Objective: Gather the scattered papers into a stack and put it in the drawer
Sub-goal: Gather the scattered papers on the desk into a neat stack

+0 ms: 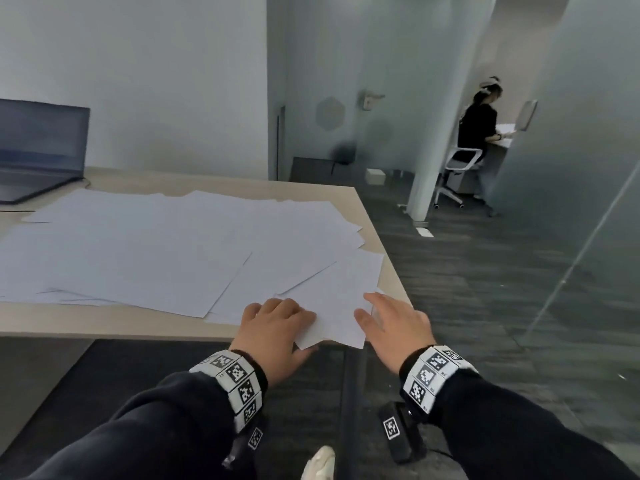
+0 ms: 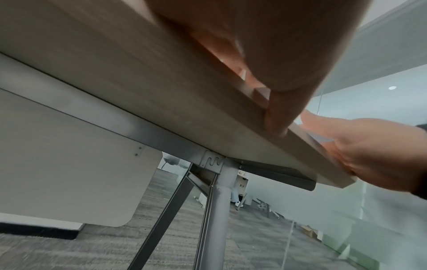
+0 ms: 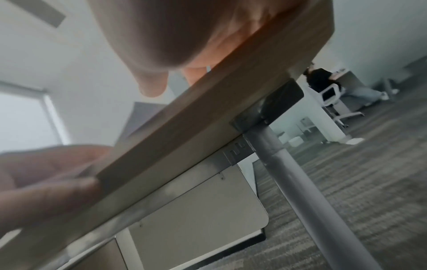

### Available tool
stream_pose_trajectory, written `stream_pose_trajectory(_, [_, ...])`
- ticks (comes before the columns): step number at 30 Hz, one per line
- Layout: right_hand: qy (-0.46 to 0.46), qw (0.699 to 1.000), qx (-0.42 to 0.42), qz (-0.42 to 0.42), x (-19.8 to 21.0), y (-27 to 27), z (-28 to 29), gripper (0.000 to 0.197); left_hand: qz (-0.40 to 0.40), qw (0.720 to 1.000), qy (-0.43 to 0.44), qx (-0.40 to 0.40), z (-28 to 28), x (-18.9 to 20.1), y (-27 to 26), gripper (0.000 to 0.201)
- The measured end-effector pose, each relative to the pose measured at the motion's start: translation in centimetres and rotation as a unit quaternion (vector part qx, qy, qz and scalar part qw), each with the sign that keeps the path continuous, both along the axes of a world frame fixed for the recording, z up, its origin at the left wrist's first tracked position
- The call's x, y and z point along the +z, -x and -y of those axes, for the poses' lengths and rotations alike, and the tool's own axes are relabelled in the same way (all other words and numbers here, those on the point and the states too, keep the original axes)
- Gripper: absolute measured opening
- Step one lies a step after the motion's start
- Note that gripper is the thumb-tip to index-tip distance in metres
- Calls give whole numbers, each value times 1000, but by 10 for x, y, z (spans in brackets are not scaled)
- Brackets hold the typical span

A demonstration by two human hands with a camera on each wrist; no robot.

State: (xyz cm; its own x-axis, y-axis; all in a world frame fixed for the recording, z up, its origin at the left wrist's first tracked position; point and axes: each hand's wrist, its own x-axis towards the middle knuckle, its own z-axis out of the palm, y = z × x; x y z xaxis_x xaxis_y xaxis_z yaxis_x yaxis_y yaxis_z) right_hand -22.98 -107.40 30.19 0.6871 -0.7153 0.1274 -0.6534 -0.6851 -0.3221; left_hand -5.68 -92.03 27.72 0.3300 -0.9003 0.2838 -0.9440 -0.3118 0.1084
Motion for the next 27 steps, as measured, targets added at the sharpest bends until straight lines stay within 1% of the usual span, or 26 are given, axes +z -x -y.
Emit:
stream_pose_trajectory(3, [-14, 999, -34, 8, 0, -6, 2, 63, -35, 998, 57, -14, -4, -5, -2, 33])
stream_pose_trajectory(5, [-52, 996, -71, 29, 6, -11, 4, 64, -70, 995, 76, -8, -5, -1, -3, 35])
stream_pose_trajectory(7, [-115, 987, -94, 61, 16, -13, 6, 62, -118, 988, 96, 12, -4, 6, -4, 38])
stream_pose_trajectory(8, [-153, 978, -108, 92, 21, -13, 8, 62, -147, 983, 109, 27, -3, 10, -5, 34])
stream_pose_trajectory(10, [-212, 951, -144, 175, 29, -12, 16, 66, -213, 964, 153, 52, -2, 20, -7, 20])
stream_pose_trajectory(11, [-229, 938, -163, 201, 32, -12, 21, 66, -245, 951, 178, 63, -3, 23, -7, 17])
stream_pose_trajectory(13, [-259, 924, -175, 219, 36, -12, 30, 57, -288, 931, 213, 76, -4, 28, -6, 20])
stream_pose_trajectory(15, [-305, 915, -151, 215, 40, -12, 34, 40, -304, 924, 223, 66, -6, 30, -5, 22])
stream_pose_trajectory(17, [-348, 908, -123, 199, 42, -14, 32, 20, -297, 932, 199, 58, -9, 32, -2, 22])
stream_pose_trajectory(19, [-381, 892, -129, 208, 38, -17, 29, 9, -280, 946, 156, 47, -13, 34, 0, 14])
stream_pose_trajectory(21, [-413, 867, -150, 235, 31, -21, 28, 6, -277, 950, 137, 30, -17, 35, 2, 3])
stream_pose_trajectory(24, [-449, 832, -171, 277, 24, -25, 28, 11, -310, 936, 160, 34, -19, 34, 1, 14])
stream_pose_trajectory(27, [-453, 809, -193, 321, 21, -23, 33, 15, -359, 911, 195, 53, -19, 41, -3, 15])
